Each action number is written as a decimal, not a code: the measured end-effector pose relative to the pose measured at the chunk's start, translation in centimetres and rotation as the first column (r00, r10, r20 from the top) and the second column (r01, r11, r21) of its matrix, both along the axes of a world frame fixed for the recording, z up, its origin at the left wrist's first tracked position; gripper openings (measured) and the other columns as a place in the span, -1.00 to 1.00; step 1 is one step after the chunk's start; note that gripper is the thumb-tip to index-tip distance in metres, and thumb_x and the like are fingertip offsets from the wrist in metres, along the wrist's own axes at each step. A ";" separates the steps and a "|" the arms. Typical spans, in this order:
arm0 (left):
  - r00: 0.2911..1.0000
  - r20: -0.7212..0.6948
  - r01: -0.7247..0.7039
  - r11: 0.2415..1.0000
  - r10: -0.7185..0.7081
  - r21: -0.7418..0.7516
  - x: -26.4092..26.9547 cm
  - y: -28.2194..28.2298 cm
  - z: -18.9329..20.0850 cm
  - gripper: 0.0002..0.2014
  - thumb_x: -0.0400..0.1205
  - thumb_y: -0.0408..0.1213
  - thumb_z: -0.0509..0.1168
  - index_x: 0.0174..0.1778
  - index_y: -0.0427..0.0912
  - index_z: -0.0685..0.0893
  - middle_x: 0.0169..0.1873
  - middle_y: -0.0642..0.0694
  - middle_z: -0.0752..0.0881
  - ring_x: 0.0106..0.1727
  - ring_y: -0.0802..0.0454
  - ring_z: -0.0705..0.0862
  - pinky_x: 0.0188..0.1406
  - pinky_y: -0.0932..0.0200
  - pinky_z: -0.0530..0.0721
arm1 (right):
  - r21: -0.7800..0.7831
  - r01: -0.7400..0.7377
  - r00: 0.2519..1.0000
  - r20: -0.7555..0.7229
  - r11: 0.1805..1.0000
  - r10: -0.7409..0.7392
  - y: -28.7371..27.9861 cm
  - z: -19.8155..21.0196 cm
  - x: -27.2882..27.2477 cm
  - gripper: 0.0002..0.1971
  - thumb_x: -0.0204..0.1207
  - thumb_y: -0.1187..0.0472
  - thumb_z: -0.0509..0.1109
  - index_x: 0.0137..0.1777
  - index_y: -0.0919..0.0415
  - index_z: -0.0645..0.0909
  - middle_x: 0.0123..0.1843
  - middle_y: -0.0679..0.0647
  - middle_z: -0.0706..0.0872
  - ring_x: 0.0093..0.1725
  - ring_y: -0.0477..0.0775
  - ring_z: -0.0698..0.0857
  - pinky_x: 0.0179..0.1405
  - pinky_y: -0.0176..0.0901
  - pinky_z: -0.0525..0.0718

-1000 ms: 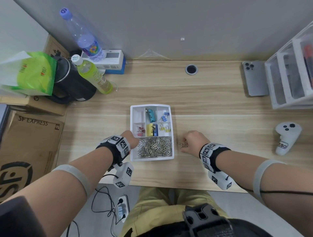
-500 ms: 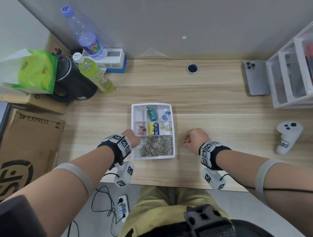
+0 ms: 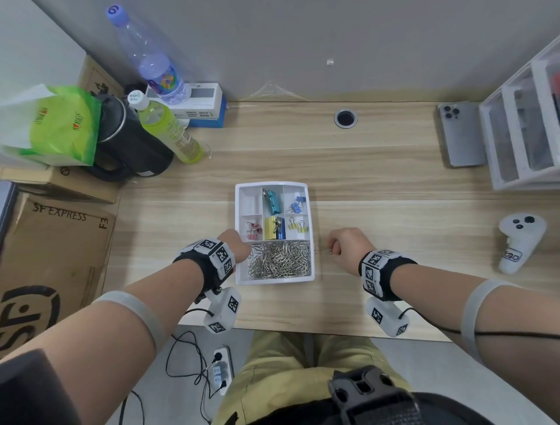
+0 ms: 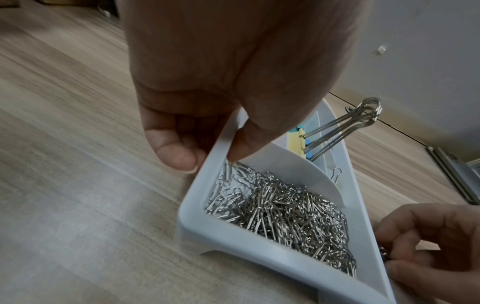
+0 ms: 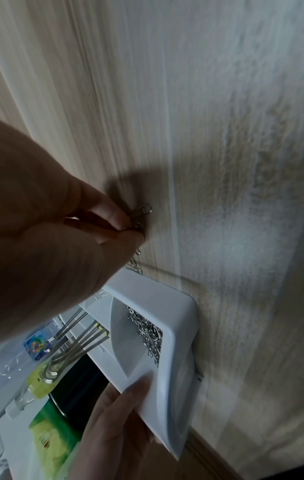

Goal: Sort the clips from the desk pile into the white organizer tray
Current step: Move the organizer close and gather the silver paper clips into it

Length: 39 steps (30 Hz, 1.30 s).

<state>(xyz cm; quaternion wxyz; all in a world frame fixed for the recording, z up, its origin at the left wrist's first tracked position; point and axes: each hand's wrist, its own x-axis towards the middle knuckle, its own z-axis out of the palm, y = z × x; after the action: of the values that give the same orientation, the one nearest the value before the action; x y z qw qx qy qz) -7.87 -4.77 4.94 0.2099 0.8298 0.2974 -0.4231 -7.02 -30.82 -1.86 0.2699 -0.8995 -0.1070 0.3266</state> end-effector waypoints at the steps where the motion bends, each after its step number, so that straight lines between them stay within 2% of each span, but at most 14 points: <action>1: 1.000 -0.002 -0.001 1.000 0.001 -0.003 0.0 0.0 0.0 -0.78 0.63 -0.48 0.12 -0.34 -0.24 0.36 -0.50 -0.13 0.36 -0.55 -0.05 0.41 -0.58 0.19 0.36 | 0.005 0.001 1.000 -0.004 1.000 -0.001 0.0 0.0 -0.1 -0.69 0.33 0.49 0.19 -0.09 0.25 0.71 -0.36 -0.06 0.63 -0.24 0.02 0.59 -0.17 -0.20 0.59; 4: 1.000 -0.005 -0.005 1.000 0.005 -0.003 0.1 -0.1 0.1 -0.79 0.64 -0.48 0.12 -0.32 -0.24 0.36 -0.48 -0.14 0.38 -0.53 -0.04 0.43 -0.59 0.19 0.37 | 0.022 0.030 0.999 -0.016 0.999 -0.030 -0.2 -0.1 -0.1 -0.72 0.33 0.49 0.22 -0.15 0.20 0.70 -0.36 -0.07 0.63 -0.28 -0.01 0.60 -0.18 -0.18 0.64; 8: 1.000 -0.004 -0.006 1.000 0.006 0.001 0.0 -0.1 0.1 -0.78 0.64 -0.48 0.13 -0.33 -0.23 0.36 -0.47 -0.14 0.39 -0.50 -0.04 0.44 -0.57 0.19 0.36 | 0.076 0.163 0.986 -0.036 0.984 -0.161 -0.8 0.3 0.9 -0.76 0.32 0.46 0.30 -0.20 0.13 0.70 -0.35 -0.05 0.70 -0.34 -0.06 0.65 -0.23 -0.18 0.73; 12: 1.000 -0.005 -0.008 1.000 0.008 0.002 0.0 0.0 0.1 -0.78 0.64 -0.47 0.13 -0.33 -0.23 0.35 -0.47 -0.14 0.39 -0.49 -0.05 0.44 -0.56 0.19 0.36 | 0.166 0.249 0.969 -0.037 0.954 -0.246 -0.2 1.7 2.5 -0.77 0.31 0.43 0.37 -0.18 0.09 0.71 -0.30 0.00 0.75 -0.34 -0.10 0.64 -0.21 -0.29 0.68; 14: 1.000 -0.004 -0.014 1.000 0.014 0.000 0.0 0.0 0.2 -0.79 0.63 -0.47 0.13 -0.32 -0.23 0.36 -0.46 -0.14 0.39 -0.48 -0.06 0.44 -0.54 0.19 0.36 | 0.219 0.234 0.972 -0.058 0.947 -0.227 1.1 2.7 2.7 -0.75 0.32 0.45 0.42 -0.19 0.05 0.70 -0.28 -0.01 0.75 -0.34 -0.15 0.65 -0.22 -0.35 0.64; 16: 1.000 -0.002 -0.019 1.000 0.019 0.000 0.0 0.0 0.1 -0.80 0.64 -0.46 0.13 -0.31 -0.24 0.37 -0.45 -0.14 0.42 -0.46 -0.06 0.47 -0.53 0.19 0.38 | 0.272 0.202 0.978 -0.102 0.941 -0.181 3.1 3.5 2.1 -0.75 0.36 0.47 0.48 -0.10 0.11 0.72 -0.17 -0.02 0.76 -0.24 -0.11 0.72 -0.19 -0.38 0.69; 19: 1.000 0.000 -0.025 1.000 0.025 -0.006 0.0 0.0 0.1 -0.80 0.65 -0.45 0.13 -0.30 -0.24 0.39 -0.42 -0.15 0.44 -0.42 -0.08 0.49 -0.52 0.19 0.40 | 0.304 0.141 0.983 -0.153 0.942 -0.098 6.3 3.9 0.5 -0.72 0.39 0.45 0.53 0.03 0.14 0.71 -0.02 -0.05 0.74 -0.13 -0.04 0.79 -0.11 -0.26 0.80; 23: 1.000 0.005 -0.024 1.000 0.024 0.003 0.0 0.1 0.0 -0.78 0.67 -0.43 0.14 -0.32 -0.22 0.37 -0.40 -0.16 0.46 -0.43 -0.06 0.48 -0.51 0.20 0.41 | 0.324 -0.035 0.993 -0.095 0.946 0.070 8.2 3.3 -0.7 -0.77 0.40 0.31 0.58 0.04 0.15 0.71 -0.06 0.00 0.78 -0.10 -0.04 0.77 0.02 -0.15 0.78; 27: 1.000 0.001 -0.028 1.000 0.028 -0.006 0.0 0.1 -0.2 -0.78 0.66 -0.45 0.13 -0.31 -0.21 0.36 -0.37 -0.17 0.48 -0.37 -0.10 0.52 -0.51 0.19 0.43 | 0.262 0.022 1.000 -0.017 0.965 -0.018 6.6 3.4 -0.1 -0.85 0.53 0.25 0.48 0.08 0.08 0.70 -0.09 -0.12 0.73 -0.09 -0.14 0.72 0.04 -0.24 0.74; 30: 1.000 0.006 -0.026 1.000 0.026 -0.008 0.1 0.2 -0.2 -0.79 0.66 -0.45 0.14 -0.30 -0.24 0.38 -0.38 -0.18 0.49 -0.30 -0.15 0.56 -0.47 0.19 0.48 | 0.137 0.074 0.997 0.009 0.988 -0.076 3.1 3.0 1.7 -0.88 0.54 0.24 0.45 0.03 0.03 0.68 -0.12 -0.16 0.72 -0.11 -0.17 0.71 -0.04 -0.30 0.70; 33: 1.000 0.010 -0.027 0.999 0.027 -0.017 0.0 0.1 -0.1 -0.82 0.66 -0.45 0.14 -0.28 -0.26 0.40 -0.40 -0.17 0.48 -0.38 -0.09 0.54 -0.50 0.20 0.46 | -0.120 0.027 1.000 -0.005 0.992 -0.028 -0.9 2.6 3.2 -0.98 0.46 0.15 0.44 -0.14 0.01 0.65 -0.13 -0.10 0.74 -0.13 -0.04 0.71 -0.13 -0.24 0.60; 35: 1.000 0.009 -0.028 0.999 0.028 -0.020 0.0 0.1 0.0 -0.80 0.65 -0.47 0.13 -0.31 -0.25 0.38 -0.42 -0.17 0.46 -0.45 -0.05 0.49 -0.55 0.20 0.41 | -0.236 -0.039 0.998 -0.064 0.971 0.025 -2.4 2.4 3.0 -0.91 0.42 0.06 0.45 -0.17 0.04 0.68 -0.15 -0.08 0.74 -0.15 -0.02 0.70 -0.17 -0.22 0.61; 39: 1.000 0.006 -0.017 1.000 0.017 -0.013 0.0 0.1 0.1 -0.82 0.66 -0.46 0.14 -0.28 -0.26 0.40 -0.41 -0.16 0.46 -0.46 -0.03 0.48 -0.56 0.22 0.41 | -0.241 -0.110 0.990 -0.108 0.964 0.086 -2.6 1.7 1.2 -0.94 0.42 0.10 0.44 -0.17 0.05 0.71 -0.16 -0.08 0.74 -0.14 0.01 0.72 -0.13 -0.20 0.68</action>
<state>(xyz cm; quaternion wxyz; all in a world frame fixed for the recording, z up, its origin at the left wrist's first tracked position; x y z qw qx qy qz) -7.84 -4.71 5.01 0.2199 0.8272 0.3009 -0.4206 -5.80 -33.43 -0.18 0.1447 -0.9027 -0.0968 0.3935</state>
